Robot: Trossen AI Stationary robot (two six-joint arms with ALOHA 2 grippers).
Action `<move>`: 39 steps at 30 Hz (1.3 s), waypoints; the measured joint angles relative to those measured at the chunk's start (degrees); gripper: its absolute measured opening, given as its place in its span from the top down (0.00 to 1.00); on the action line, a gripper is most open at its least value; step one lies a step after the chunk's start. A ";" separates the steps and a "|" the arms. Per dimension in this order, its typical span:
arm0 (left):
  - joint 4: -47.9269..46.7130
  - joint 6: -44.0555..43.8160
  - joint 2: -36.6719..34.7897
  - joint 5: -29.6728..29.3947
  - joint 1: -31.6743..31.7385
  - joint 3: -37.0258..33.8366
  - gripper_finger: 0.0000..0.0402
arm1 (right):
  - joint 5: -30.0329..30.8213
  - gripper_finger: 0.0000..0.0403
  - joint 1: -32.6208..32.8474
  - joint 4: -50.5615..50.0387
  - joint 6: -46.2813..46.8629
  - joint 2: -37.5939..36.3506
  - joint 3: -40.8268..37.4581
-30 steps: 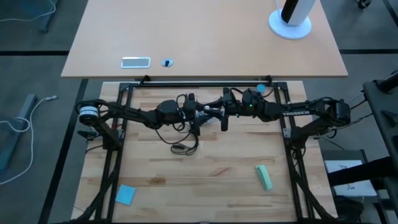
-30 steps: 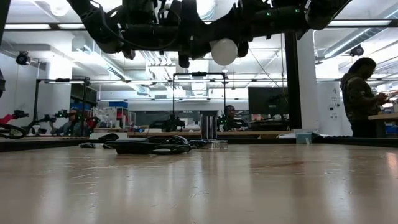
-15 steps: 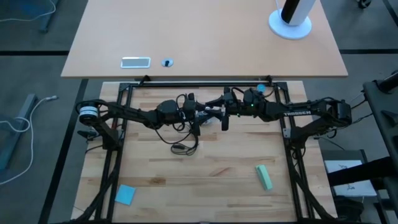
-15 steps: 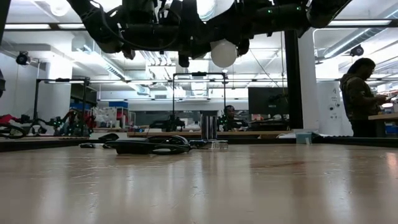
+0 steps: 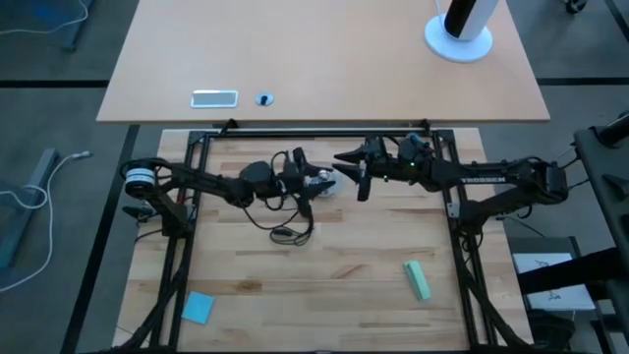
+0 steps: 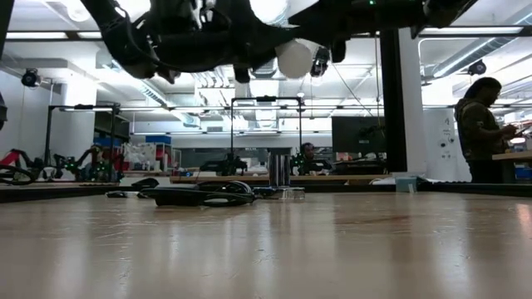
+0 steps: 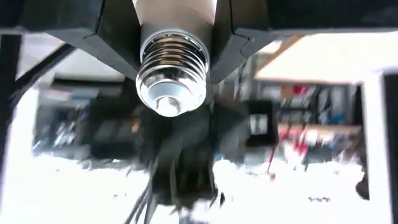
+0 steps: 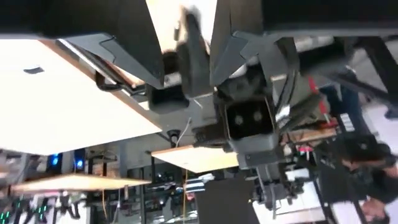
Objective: Screw lightbulb
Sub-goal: Insert the lightbulb into the lamp
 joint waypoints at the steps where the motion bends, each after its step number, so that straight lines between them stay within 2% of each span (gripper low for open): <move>1: 2.67 -0.53 -0.26 0.83 0.02 -0.60 0.65 | 0.01 0.71 0.09 0.13 -1.06 -0.73 -1.10; 4: 7.50 -1.14 -1.93 1.88 0.02 -2.68 0.63 | -0.05 0.73 0.52 6.21 -1.42 -1.76 -5.74; 8: 10.69 -1.31 -4.33 1.95 0.02 -4.94 0.63 | -1.43 0.76 1.92 24.80 -3.23 -1.92 -13.19; 11: 16.12 -1.08 -5.72 2.38 0.02 -5.97 0.64 | -2.16 0.77 2.95 36.25 -3.43 0.40 -16.78; 13: 18.29 -0.77 -6.37 2.50 0.02 -6.56 0.64 | -2.27 0.78 3.60 39.39 -3.63 2.52 -17.57; 19: 18.36 0.75 -7.22 2.70 -0.01 -6.98 0.63 | -2.11 0.74 5.26 39.92 -3.71 9.50 -13.29; 32: 19.91 2.34 -7.47 3.19 -0.01 -7.09 0.64 | -1.29 0.38 6.95 40.13 0.62 21.92 0.22; 39: 19.75 2.70 -7.43 3.66 -0.11 -7.43 0.62 | -2.92 0.30 7.52 39.81 -2.00 24.30 3.61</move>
